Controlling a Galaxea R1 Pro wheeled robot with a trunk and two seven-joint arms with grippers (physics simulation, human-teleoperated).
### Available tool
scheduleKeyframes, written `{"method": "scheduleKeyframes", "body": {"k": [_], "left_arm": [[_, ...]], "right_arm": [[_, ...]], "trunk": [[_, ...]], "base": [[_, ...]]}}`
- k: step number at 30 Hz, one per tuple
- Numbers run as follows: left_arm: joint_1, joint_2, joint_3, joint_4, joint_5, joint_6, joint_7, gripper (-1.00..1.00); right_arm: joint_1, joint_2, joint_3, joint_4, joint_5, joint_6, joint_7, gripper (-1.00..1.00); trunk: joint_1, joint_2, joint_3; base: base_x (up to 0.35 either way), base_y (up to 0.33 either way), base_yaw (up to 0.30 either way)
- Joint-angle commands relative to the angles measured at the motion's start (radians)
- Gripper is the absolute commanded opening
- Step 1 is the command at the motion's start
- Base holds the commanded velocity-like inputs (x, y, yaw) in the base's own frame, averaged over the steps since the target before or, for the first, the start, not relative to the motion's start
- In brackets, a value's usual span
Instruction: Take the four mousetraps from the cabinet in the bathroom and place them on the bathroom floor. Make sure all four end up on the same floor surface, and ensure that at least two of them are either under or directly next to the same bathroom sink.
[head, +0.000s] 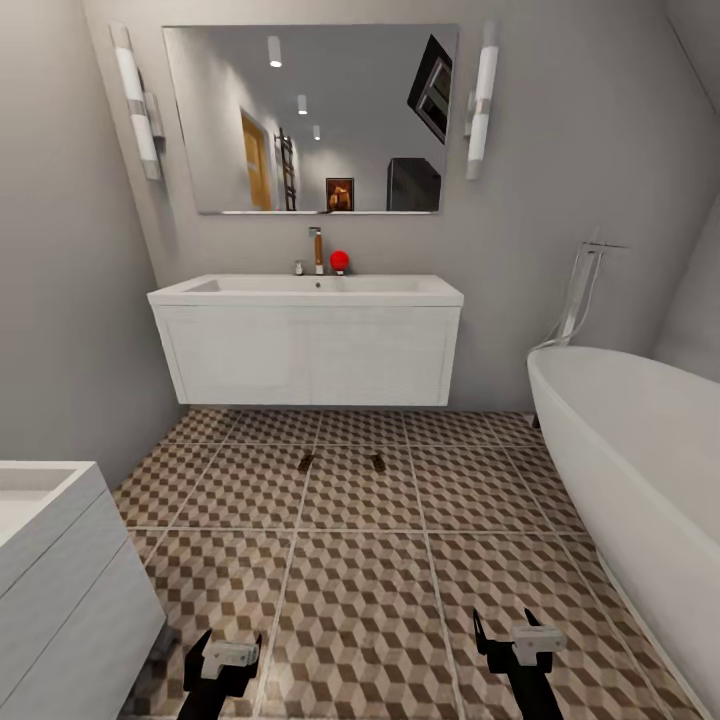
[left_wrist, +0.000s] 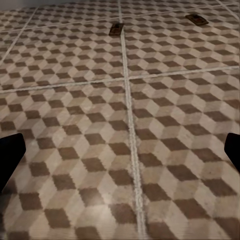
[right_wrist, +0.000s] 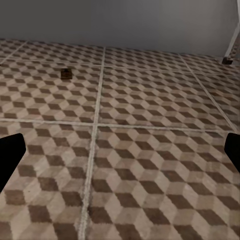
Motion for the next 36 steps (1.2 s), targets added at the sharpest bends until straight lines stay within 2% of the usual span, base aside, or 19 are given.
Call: {"method": "scheduleKeyframes", "body": {"k": [1, 10, 28, 30, 36], "left_arm": [[-0.001, -0.001, -0.008, 0.003, 0.0, 0.001, 0.007, 1.0], [-0.001, -0.001, -0.009, 0.003, -0.001, 0.104, 0.005, 1.0], [-0.001, -0.002, -0.008, 0.003, -0.002, 0.118, 0.005, 1.0], [-0.001, -0.002, -0.008, 0.003, -0.001, 0.119, 0.006, 1.0], [-0.001, -0.002, -0.008, 0.003, -0.001, 0.133, 0.006, 1.0]], "right_arm": [[-0.001, 0.0, 0.006, 0.001, 0.002, -0.001, -0.007, 1.0], [-0.001, 0.0, 0.006, 0.001, 0.002, 0.007, -0.007, 1.0], [-0.001, -0.001, 0.006, 0.001, 0.002, 0.009, -0.008, 1.0], [-0.001, -0.001, 0.006, 0.001, 0.002, 0.009, -0.008, 1.0], [-0.001, -0.002, 0.006, 0.001, 0.002, 0.009, -0.008, 1.0]], "trunk": [[0.0, 0.0, -0.001], [0.0, 0.0, -0.001], [0.0, 0.0, -0.001], [-0.001, 0.0, 0.007], [-0.024, 0.042, 0.026]], "base": [[0.0, 0.0, 0.0], [0.0, 0.0, 0.0], [0.0, 0.0, 0.0], [0.0, 0.0, 0.0], [0.0, 0.0, 0.0]]}}
